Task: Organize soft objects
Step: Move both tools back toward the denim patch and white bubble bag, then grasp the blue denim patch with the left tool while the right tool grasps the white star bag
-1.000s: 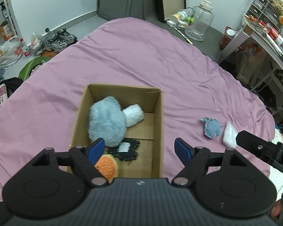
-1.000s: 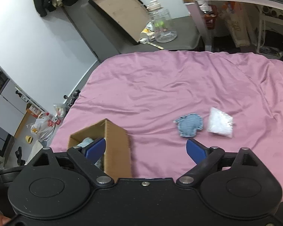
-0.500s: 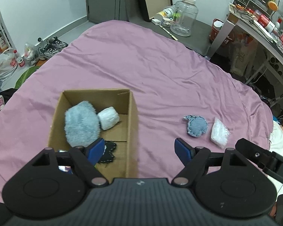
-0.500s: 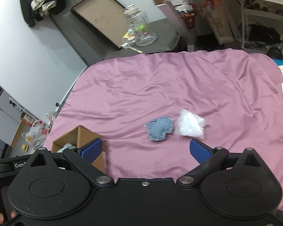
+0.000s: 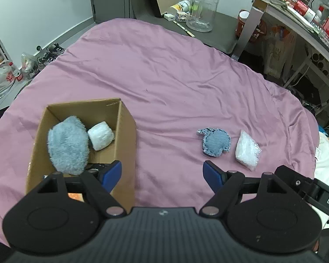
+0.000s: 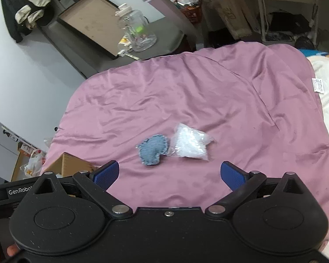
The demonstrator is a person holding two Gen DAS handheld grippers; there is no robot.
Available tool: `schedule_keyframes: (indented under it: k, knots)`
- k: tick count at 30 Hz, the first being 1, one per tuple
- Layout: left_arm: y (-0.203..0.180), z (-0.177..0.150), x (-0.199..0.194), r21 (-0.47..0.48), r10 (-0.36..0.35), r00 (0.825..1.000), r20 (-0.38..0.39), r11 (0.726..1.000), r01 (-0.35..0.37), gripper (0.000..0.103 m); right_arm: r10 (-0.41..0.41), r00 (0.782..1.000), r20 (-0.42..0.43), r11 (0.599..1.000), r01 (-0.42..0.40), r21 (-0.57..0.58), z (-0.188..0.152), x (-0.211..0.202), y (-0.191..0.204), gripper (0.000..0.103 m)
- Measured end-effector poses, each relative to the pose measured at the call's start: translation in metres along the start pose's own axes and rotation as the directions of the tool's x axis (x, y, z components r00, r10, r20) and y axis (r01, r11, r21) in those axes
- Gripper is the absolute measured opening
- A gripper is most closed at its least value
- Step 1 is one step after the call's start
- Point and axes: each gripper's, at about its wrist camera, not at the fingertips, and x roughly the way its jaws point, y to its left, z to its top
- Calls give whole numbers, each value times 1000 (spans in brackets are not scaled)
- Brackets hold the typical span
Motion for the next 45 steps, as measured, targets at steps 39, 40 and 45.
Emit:
schedule_keyframes:
  k: [39, 40, 45]
  knots:
    - [-70, 31, 146, 18, -32, 990, -140, 999, 35, 80, 68, 979, -193, 990, -42, 136, 25, 135, -64, 37]
    - [-72, 30, 150, 18, -38, 989, -144, 999, 41, 80, 72, 979, -193, 989, -45, 139, 24, 135, -64, 37]
    - [-81, 27, 162, 13, -50, 987, -156, 999, 53, 79, 72, 977, -201, 989, -45, 140, 26, 133, -67, 35]
